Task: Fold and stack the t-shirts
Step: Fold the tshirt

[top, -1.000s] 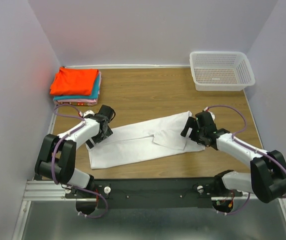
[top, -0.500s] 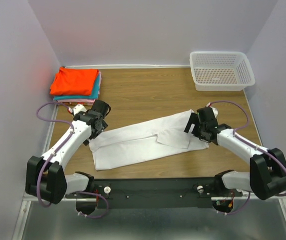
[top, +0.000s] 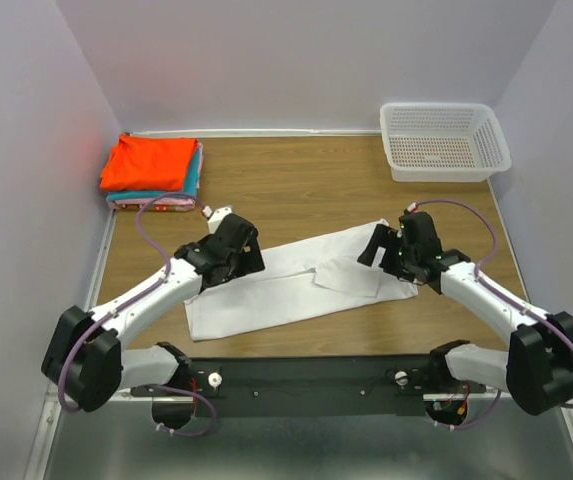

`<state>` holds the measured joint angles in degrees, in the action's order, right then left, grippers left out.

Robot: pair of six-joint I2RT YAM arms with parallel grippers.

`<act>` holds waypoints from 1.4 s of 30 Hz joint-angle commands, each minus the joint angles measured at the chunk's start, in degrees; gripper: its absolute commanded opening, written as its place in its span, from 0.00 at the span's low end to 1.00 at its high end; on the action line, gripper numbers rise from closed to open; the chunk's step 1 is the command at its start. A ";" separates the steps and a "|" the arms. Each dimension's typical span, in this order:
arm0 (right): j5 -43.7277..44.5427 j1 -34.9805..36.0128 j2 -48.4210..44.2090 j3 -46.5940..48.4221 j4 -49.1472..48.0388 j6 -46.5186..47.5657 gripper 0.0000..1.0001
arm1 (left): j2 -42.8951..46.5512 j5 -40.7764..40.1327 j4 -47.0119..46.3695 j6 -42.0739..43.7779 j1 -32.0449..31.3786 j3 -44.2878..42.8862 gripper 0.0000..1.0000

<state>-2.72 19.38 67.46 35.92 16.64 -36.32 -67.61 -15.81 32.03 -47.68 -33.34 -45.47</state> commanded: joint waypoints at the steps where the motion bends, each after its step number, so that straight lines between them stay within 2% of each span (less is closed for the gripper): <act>1: -2.29 -0.22 3.63 -0.95 0.50 -1.21 1.00 | -4.36 2.47 -5.31 3.30 -3.47 1.53 0.95; 3: -0.36 -0.22 6.52 0.28 0.50 -2.18 1.00 | -8.56 2.63 -5.31 3.21 -4.62 1.44 0.95; 10: 4.74 -0.22 16.90 5.73 -0.03 -1.22 1.00 | -14.73 3.06 -6.37 2.95 -7.70 1.26 0.95; 14: 6.84 -0.30 24.10 12.31 -0.38 0.72 1.00 | -16.58 4.91 -7.86 3.29 -9.46 1.44 0.96; 20: 6.50 -0.66 39.92 28.04 -1.53 5.46 1.00 | -18.69 8.78 -10.67 2.24 -13.41 0.13 0.96; 21: 5.54 -0.74 44.99 33.72 -1.61 7.12 1.00 | -19.22 9.65 -11.63 2.15 -13.94 -0.23 0.96; 25: 0.72 -0.74 55.72 46.82 -1.53 9.76 1.00 | -22.55 8.26 -10.94 0.84 -14.03 -3.39 0.96; 32: -11.40 -0.74 71.11 67.22 -1.44 16.97 1.00 | -30.55 12.12 -14.01 1.19 -15.17 -9.97 0.96; 36: -15.72 -0.74 78.15 75.93 -1.35 18.12 1.00 | -35.38 13.44 -14.10 1.97 -17.01 -14.45 0.96; 42: -19.95 -0.74 83.88 83.16 -1.35 18.03 1.00 | -40.49 12.74 -11.91 2.94 -19.04 -21.83 0.96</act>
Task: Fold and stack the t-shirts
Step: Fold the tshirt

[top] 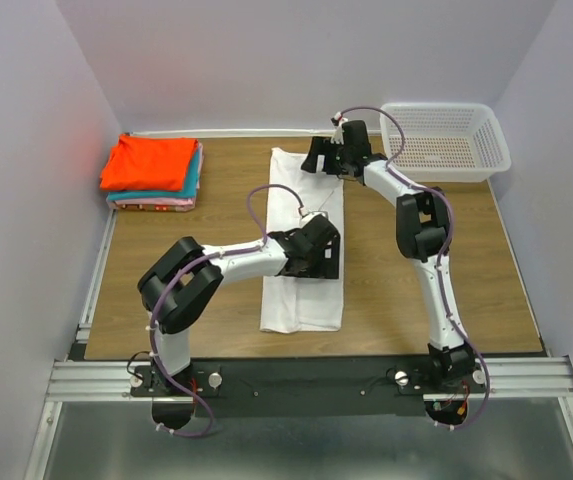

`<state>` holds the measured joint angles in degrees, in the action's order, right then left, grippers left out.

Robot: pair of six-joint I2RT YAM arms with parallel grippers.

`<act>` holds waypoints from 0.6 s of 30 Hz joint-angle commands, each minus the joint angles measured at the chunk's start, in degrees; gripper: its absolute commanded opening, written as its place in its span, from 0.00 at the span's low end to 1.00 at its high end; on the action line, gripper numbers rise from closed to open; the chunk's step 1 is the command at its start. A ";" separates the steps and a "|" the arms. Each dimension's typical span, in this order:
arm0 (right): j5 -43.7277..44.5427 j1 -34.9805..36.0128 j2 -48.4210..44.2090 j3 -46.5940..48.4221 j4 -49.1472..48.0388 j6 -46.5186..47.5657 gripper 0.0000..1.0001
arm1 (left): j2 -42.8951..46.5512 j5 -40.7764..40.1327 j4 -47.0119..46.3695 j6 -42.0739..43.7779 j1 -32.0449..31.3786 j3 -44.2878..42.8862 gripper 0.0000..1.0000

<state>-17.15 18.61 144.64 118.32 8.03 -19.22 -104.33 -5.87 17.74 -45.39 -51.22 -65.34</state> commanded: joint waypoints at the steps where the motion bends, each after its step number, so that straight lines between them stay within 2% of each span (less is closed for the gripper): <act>1: -5.79 0.02 6.97 1.55 7.26 1.12 1.00 | -4.03 2.62 2.39 0.74 -1.42 -2.85 0.97; 7: -5.97 0.02 3.21 1.47 7.26 1.46 1.00 | -2.98 -1.24 5.46 1.61 -1.69 -8.13 0.97; 13: -2.63 0.02 -6.37 1.39 7.61 2.78 1.00 | 4.38 -7.74 9.24 2.23 -3.97 -10.95 0.98; 17: -0.79 0.02 -15.51 -4.31 7.70 2.44 1.00 | 10.26 -10.83 11.09 0.04 -5.82 -7.28 0.98; 18: 2.18 -0.07 -17.27 -6.07 7.70 1.65 1.00 | 11.60 -11.00 11.09 -1.36 -5.82 -5.78 0.98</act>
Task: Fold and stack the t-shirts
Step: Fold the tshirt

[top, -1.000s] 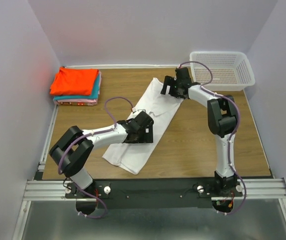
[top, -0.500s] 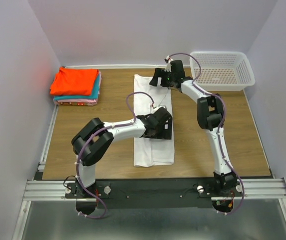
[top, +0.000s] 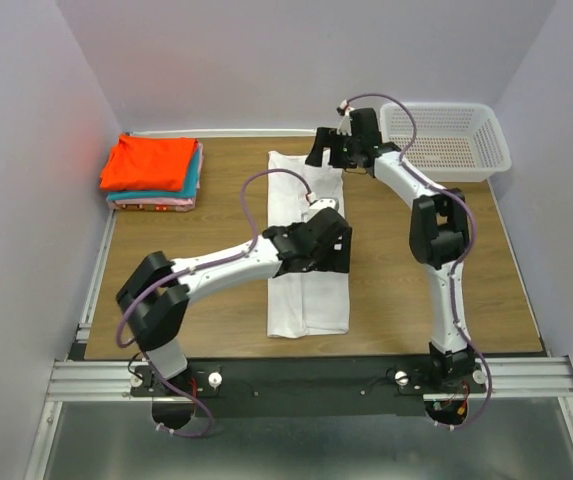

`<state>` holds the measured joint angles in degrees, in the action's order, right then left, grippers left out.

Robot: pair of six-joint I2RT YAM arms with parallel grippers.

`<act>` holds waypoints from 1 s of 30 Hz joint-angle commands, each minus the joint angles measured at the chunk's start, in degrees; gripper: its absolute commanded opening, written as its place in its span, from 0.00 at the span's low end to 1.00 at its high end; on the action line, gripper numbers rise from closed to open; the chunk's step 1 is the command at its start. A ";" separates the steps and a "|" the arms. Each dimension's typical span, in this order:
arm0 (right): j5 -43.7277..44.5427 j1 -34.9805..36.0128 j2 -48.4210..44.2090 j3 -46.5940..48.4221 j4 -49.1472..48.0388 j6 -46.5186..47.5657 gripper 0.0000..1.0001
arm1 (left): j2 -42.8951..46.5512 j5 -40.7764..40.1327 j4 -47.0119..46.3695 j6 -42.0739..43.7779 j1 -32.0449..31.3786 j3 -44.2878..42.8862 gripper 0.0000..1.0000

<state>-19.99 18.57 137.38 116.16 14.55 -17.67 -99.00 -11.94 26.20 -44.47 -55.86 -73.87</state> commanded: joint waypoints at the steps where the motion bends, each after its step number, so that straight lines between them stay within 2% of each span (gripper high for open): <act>1: 6.35 0.06 -13.94 -8.19 1.10 -0.34 1.00 | 7.84 -5.89 2.81 -2.99 -1.36 4.33 0.98; 3: 11.25 0.07 -20.01 -15.65 1.10 -1.22 1.00 | 13.98 -7.12 3.77 -6.05 -1.54 9.86 0.98; 6: 16.63 0.06 -25.92 -23.58 1.19 -2.10 1.00 | 18.57 -7.22 5.00 -9.57 -1.89 18.36 0.98; 11: 16.48 -0.02 -40.14 -44.83 1.01 -9.81 1.00 | 27.00 -2.49 4.48 -17.04 -2.76 32.79 0.98; 16: 18.67 0.07 -48.16 -56.29 1.10 -12.30 1.00 | 31.67 2.26 2.29 -20.66 -4.26 40.37 0.98; 22: 16.65 0.07 -56.77 -65.61 1.10 -13.53 1.00 | 33.96 2.89 1.32 -22.85 -4.35 44.33 0.86; 23: 16.39 0.07 -57.48 -67.62 1.10 -14.57 1.00 | 34.05 3.15 1.23 -23.03 -4.44 44.51 0.71; 24: 15.51 0.15 -58.27 -68.60 1.10 -14.85 1.00 | 34.05 3.24 0.97 -22.95 -4.35 44.60 0.65; 29: 12.61 0.15 -63.97 -74.39 1.19 -15.81 1.00 | 33.18 4.47 0.35 -22.86 -4.35 45.74 0.49; 30: 12.08 0.15 -64.86 -75.28 1.19 -15.81 1.00 | 33.00 4.56 0.17 -22.86 -4.44 45.83 0.48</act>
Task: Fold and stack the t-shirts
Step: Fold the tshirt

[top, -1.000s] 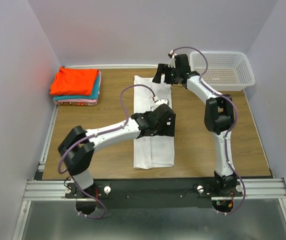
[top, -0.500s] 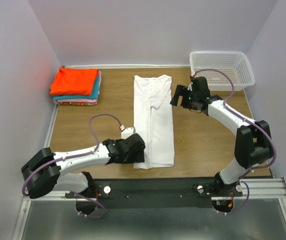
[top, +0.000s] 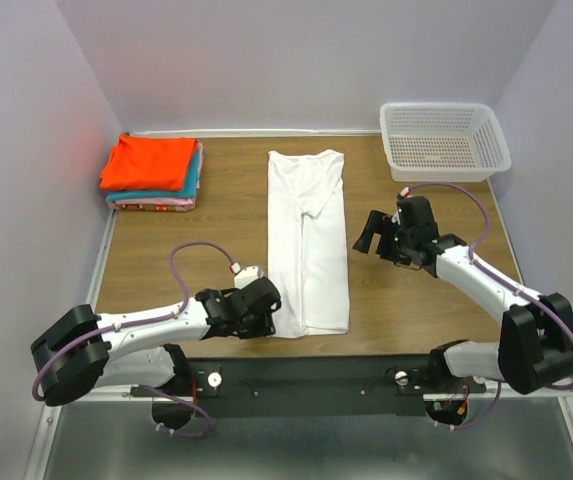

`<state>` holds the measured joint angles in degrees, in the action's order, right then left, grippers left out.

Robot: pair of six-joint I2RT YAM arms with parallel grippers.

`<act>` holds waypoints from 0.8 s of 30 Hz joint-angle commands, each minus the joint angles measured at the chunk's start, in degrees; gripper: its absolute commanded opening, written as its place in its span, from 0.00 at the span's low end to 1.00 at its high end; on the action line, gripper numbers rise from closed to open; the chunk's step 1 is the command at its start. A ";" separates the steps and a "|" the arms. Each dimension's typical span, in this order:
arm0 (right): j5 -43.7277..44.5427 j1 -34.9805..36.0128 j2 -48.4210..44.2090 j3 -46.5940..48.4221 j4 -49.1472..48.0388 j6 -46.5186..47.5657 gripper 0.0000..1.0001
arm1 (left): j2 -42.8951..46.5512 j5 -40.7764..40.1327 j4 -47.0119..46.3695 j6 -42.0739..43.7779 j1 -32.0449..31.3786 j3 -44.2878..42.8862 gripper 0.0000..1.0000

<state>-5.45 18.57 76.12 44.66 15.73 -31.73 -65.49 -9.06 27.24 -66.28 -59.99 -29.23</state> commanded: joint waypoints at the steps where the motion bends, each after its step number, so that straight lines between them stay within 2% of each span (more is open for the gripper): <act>1: -3.59 0.15 -4.65 -4.93 0.09 -1.76 1.00 | -0.77 1.94 -0.88 -1.13 -0.22 1.37 0.46; 4: -8.58 0.59 -7.56 -8.80 0.18 -2.55 1.00 | -1.83 2.73 -2.63 -0.96 -0.22 2.07 0.40; 5: -9.65 1.20 -8.08 -9.59 0.18 -2.99 1.00 | -2.09 2.99 -2.98 -0.87 -0.22 2.08 0.25; 6: -10.27 2.08 -8.52 -10.38 0.44 -3.08 1.00 | -2.88 3.00 -3.07 -0.87 -0.31 1.99 0.16; 7: -10.37 4.61 -9.31 -11.26 1.66 -3.60 1.00 | -3.41 3.17 -3.16 -0.78 -0.22 1.55 0.08; 9: -9.58 7.96 -10.02 -12.23 3.25 -4.57 1.00 | -4.81 3.08 -3.16 -0.60 -0.22 1.20 0.01; 14: -6.94 16.04 -12.74 -14.95 5.98 -10.27 0.97 | -5.61 3.17 -3.34 -0.78 -0.31 0.76 0.00; 19: -4.39 20.27 -12.49 -15.13 9.23 -13.27 0.92 | -4.56 3.61 -3.52 -0.78 -0.31 1.37 0.00; 23: -3.60 24.32 -11.26 -15.92 9.68 -16.26 0.81 | -3.41 3.26 -3.07 -1.31 -0.39 1.72 0.00; 24: -3.43 24.67 -10.73 -15.92 9.76 -16.70 0.76 | -3.41 3.26 -3.07 -1.31 -0.39 1.81 0.00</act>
<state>-11.25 41.21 64.25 29.78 22.96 -44.49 -69.43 -6.13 21.93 -67.29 -60.03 -29.28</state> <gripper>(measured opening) 0.806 0.007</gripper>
